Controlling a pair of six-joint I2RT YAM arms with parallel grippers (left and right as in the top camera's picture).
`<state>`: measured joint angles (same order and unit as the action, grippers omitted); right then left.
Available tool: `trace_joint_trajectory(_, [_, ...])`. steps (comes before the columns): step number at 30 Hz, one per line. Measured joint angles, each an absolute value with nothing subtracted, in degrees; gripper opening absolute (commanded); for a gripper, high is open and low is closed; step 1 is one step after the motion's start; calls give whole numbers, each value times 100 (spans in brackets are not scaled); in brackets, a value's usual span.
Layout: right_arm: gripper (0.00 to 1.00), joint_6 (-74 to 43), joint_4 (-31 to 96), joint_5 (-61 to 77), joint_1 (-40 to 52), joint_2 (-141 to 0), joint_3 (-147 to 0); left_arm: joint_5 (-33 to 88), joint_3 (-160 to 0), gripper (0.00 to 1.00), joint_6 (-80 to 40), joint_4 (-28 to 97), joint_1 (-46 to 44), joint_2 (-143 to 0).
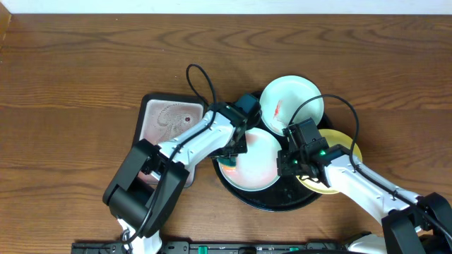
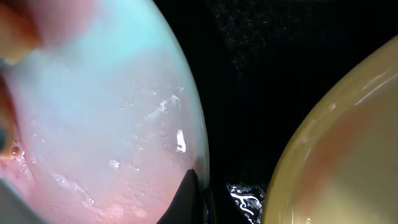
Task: Clean dirty plates on tray and stack at the side
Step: 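Scrub the front green plate with the sponge while right gripper holds it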
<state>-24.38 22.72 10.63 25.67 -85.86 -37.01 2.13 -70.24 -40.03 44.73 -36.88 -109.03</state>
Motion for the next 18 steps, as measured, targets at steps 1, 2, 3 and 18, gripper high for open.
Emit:
trace_joint_trajectory(1, [1,-2438,2287,1048,2565,-8586,-3704,370,-6993,7,-3999,4294,-3658,-10903])
trace_joint_trajectory(2, [1,-2438,2296,1039,2565,-8586,-3706,513,-6971,7,-4001,4185,-3642,-10903])
trace_joint_trajectory(3, [1,-2443,2309,996,2563,-8586,-3708,816,-6941,7,-4001,3913,-3610,-10903])
trace_joint_trajectory(18, [1,-2434,2314,799,2563,-8578,-3715,2248,-6816,7,-4390,2873,-4329,-10995])
